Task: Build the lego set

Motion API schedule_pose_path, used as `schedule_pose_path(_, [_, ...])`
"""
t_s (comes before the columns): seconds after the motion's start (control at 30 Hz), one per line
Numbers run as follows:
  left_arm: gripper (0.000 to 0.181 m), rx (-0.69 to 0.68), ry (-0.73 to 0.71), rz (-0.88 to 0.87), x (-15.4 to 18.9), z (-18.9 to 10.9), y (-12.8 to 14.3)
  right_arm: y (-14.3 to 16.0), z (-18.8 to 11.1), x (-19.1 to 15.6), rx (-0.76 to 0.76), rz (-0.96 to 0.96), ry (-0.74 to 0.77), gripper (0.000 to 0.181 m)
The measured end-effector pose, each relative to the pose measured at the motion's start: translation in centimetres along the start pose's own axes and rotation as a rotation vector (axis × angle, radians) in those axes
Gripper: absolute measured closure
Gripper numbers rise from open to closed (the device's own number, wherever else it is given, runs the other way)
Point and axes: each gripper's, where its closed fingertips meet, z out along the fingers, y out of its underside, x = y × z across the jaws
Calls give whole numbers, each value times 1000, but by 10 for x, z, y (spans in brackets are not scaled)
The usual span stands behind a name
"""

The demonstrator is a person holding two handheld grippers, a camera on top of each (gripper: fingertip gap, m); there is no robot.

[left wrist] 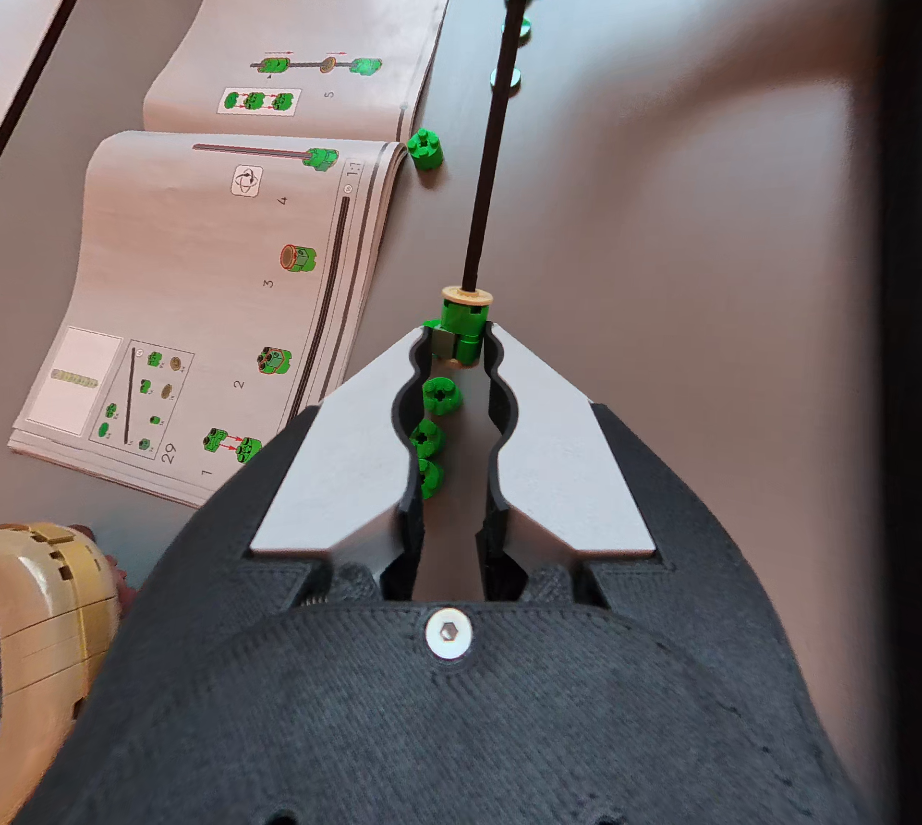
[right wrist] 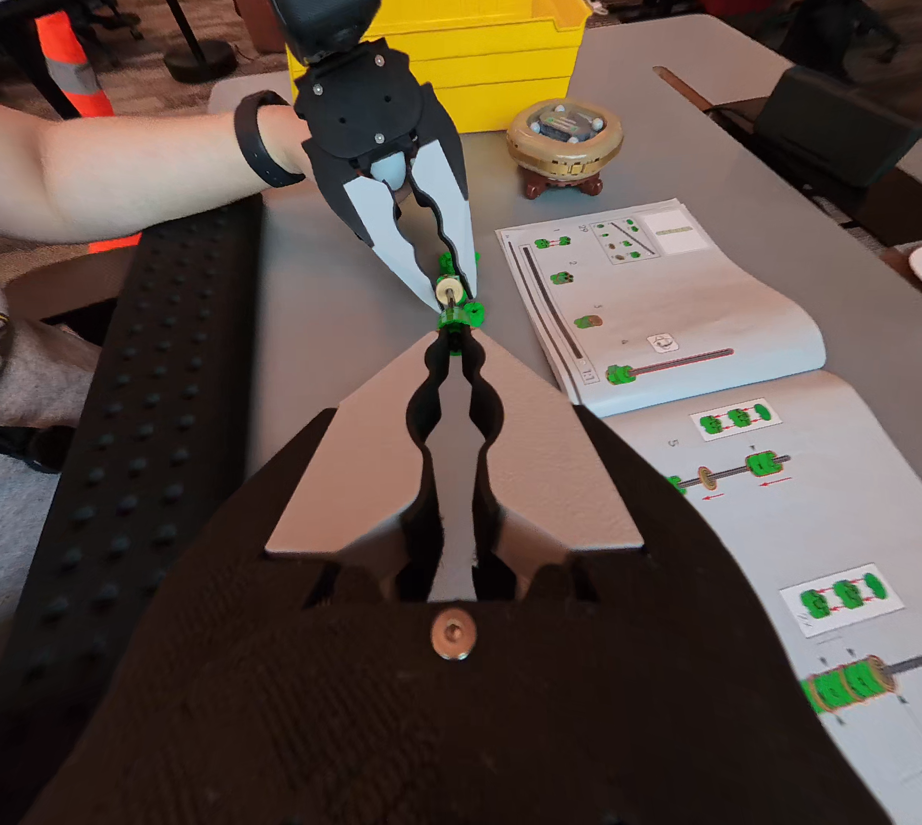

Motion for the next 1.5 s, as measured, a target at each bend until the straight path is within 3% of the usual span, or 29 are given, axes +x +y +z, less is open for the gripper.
schedule_pose_path(0.03, [162,4,-5,-8,-2,0,0,-5,-2,-1,-5,-19,11,178])
schedule_pose_path(0.23, [146,190,-19,-147,-18,-19,-21,-37,-18,0,-10,-125,62,177])
schedule_pose_path(0.43, [130,554,63,-310,-27,-79,-76,-65,-30,-3,-95,-179,1,178])
schedule_pose_path(0.6, [140,461,66,-133,-8,-65,-113,-95,-24,-1,-178,-275,17,178])
schedule_pose_path(0.7, [150,396,-43,-130,-29,-54,-120,-109,-26,5,-157,-339,60,177])
schedule_pose_path(0.77, [149,521,-106,-201,-48,-73,-139,-118,-33,10,-89,-366,84,178])
schedule_pose_path(0.9, [132,875,-146,-385,-71,-145,-165,-141,-59,20,138,-386,116,177])
schedule_pose_path(1.0, [157,1002,10,-432,-51,-177,-169,-167,-90,13,401,-366,52,178])
schedule_pose_path(1.07, [162,1057,224,-449,-29,-183,-174,-181,-109,8,556,-336,-11,178])
schedule_pose_path(1.13, [154,1114,384,-460,-19,-183,-183,-188,-121,3,658,-292,-101,178])
schedule_pose_path(1.27, [129,1234,320,-342,-27,-173,-217,-197,-124,-2,763,-230,-195,178])
schedule_pose_path(1.37, [135,1332,291,-278,-32,-182,-246,-197,-120,-2,766,-214,-205,178])
schedule_pose_path(1.5, [151,1366,237,-234,-42,-177,-261,-193,-117,3,725,-209,-174,178])
